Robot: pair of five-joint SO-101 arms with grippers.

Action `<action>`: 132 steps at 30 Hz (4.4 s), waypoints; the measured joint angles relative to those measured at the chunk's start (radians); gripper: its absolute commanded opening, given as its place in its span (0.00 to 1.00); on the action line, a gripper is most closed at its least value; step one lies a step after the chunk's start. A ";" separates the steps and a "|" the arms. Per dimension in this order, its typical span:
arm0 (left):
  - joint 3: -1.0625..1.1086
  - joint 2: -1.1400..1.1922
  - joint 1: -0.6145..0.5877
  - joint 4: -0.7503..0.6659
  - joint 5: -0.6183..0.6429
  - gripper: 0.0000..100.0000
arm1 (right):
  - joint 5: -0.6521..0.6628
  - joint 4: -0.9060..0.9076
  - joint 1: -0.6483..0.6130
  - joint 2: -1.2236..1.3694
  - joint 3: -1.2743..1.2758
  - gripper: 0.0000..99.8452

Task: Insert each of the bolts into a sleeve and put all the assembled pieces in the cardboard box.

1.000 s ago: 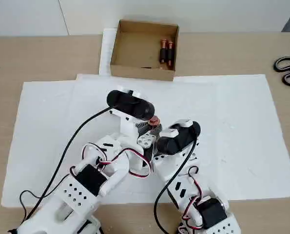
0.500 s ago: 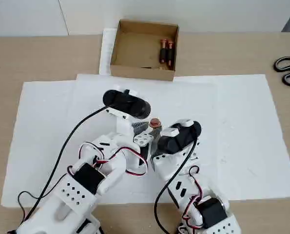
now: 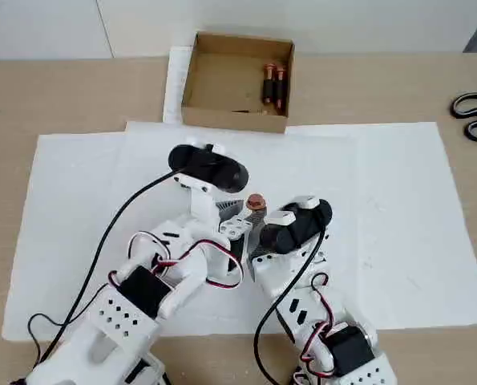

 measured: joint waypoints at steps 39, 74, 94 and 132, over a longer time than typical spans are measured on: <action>-0.097 -0.341 -0.259 0.387 -0.147 0.13 | 0.000 0.000 0.074 -0.002 -0.002 0.00; -0.095 -0.347 -0.276 0.468 -0.147 0.13 | 0.132 0.149 0.265 0.618 -0.654 0.00; -0.095 -0.347 -0.276 0.468 -0.147 0.13 | 0.132 0.149 0.265 0.658 -0.694 0.00; -0.068 -0.347 -0.276 0.468 -0.147 0.13 | 0.137 0.152 0.265 1.356 -1.292 0.00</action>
